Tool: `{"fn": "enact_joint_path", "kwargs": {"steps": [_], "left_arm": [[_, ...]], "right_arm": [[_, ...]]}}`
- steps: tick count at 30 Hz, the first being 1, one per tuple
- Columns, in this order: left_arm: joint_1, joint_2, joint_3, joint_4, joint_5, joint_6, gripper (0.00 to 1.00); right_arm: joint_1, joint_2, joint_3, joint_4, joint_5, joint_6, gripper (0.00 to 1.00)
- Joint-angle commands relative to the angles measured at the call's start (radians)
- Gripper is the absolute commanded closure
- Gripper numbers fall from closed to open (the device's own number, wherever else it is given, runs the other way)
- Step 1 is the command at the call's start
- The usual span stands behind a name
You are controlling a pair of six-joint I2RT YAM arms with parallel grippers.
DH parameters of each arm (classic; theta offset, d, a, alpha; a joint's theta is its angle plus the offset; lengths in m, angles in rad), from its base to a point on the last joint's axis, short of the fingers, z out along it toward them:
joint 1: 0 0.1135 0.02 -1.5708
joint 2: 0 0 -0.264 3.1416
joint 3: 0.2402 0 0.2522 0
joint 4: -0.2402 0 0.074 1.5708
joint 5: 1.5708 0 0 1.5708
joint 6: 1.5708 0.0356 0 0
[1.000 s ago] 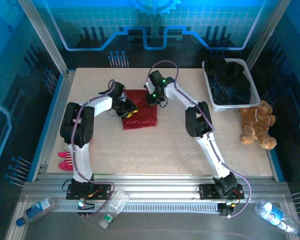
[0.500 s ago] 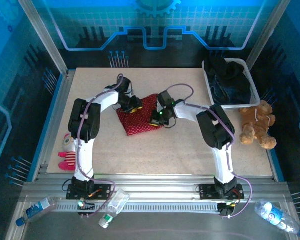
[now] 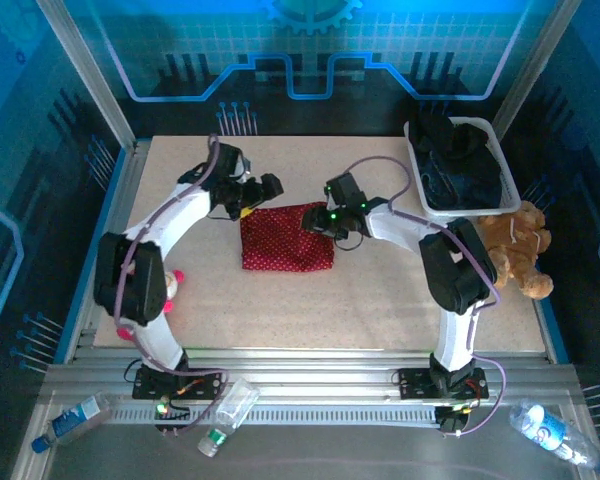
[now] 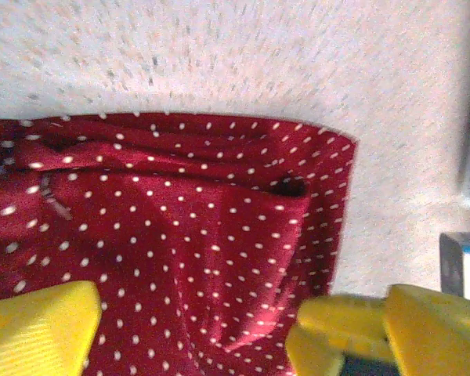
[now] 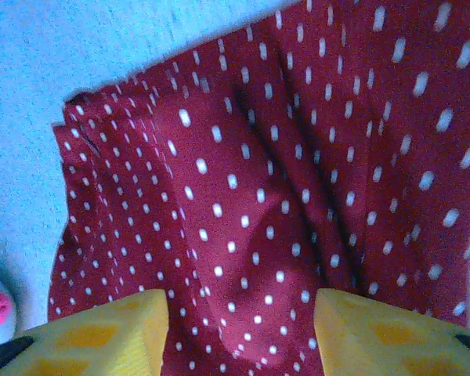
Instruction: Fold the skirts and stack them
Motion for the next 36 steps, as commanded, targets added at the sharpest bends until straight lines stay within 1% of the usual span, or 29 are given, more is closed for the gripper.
{"fn": "enact_joint_path", "kwargs": {"steps": [1, 5, 7, 9, 12, 14, 17, 20, 21, 22, 24, 25, 27, 30, 33, 34, 35, 36], "left_arm": [[0.017, -0.032, -0.072, 0.024, -0.015, -0.063, 0.01], [0.017, -0.059, -0.119, 0.057, 0.049, -0.113, 0.01], [0.015, -0.076, -0.162, 0.114, 0.1, -0.161, 0.01], [0.012, -0.086, -0.206, 0.178, 0.142, -0.209, 0.01], [0.008, -0.081, -0.26, 0.28, 0.199, -0.277, 0.01], [0.008, -0.064, -0.285, 0.336, 0.232, -0.31, 0.01], [0.009, -0.041, -0.308, 0.343, 0.209, -0.32, 0.01], [0.011, -0.027, -0.345, 0.34, 0.145, -0.321, 0.01], [0.013, -0.02, -0.36, 0.329, 0.117, -0.318, 0.01], [0.015, -0.016, -0.379, 0.323, 0.09, -0.319, 0.01], [0.024, -0.005, -0.422, 0.335, 0.065, -0.326, 0.01], [0.03, 0.002, -0.442, 0.348, 0.064, -0.33, 0.01], [0.039, 0.016, -0.463, 0.363, 0.073, -0.33, 0.01], [0.04, 0.034, -0.472, 0.373, 0.073, -0.322, 0.01], [0.04, 0.042, -0.466, 0.382, 0.076, -0.316, 0.01], [0.04, 0.046, -0.462, 0.383, 0.079, -0.315, 0.01], [0.04, 0.046, -0.458, 0.382, 0.081, -0.313, 0.01], [0.04, 0.048, -0.453, 0.382, 0.082, -0.311, 0.01]], "right_arm": [[-0.013, 0.03, 0.088, -0.094, 0.022, -0.203, 0.43], [-0.012, 0.085, 0.16, -0.114, 0.009, -0.324, 0.41], [-0.011, 0.119, 0.199, -0.123, -0.02, -0.384, 0.41], [-0.008, 0.15, 0.234, -0.144, -0.012, -0.422, 0.41], [-0.008, 0.19, 0.289, -0.178, 0.005, -0.452, 0.41], [-0.008, 0.211, 0.311, -0.189, -0.009, -0.469, 0.42], [-0.006, 0.232, 0.327, -0.185, -0.052, -0.484, 0.42], [-0.002, 0.246, 0.342, -0.181, -0.089, -0.503, 0.46], [0.0, 0.246, 0.348, -0.18, -0.095, -0.51, 0.5], [0.003, 0.242, 0.35, -0.173, -0.097, -0.515, 0.57], [0.006, 0.214, 0.332, -0.123, -0.076, -0.511, 0.76], [0.004, 0.197, 0.32, -0.094, -0.061, -0.502, 0.83], [-0.001, 0.174, 0.305, -0.05, -0.034, -0.479, 0.9], [-0.015, 0.182, 0.31, -0.035, -0.004, -0.441, 0.96], [-0.021, 0.232, 0.327, -0.07, 0.02, -0.431, 0.97], [-0.021, 0.247, 0.329, -0.073, -0.004, -0.436, 0.94], [-0.022, 0.258, 0.333, -0.078, -0.034, -0.443, 0.88], [-0.022, 0.269, 0.34, -0.087, -0.063, -0.45, 0.75]]}}
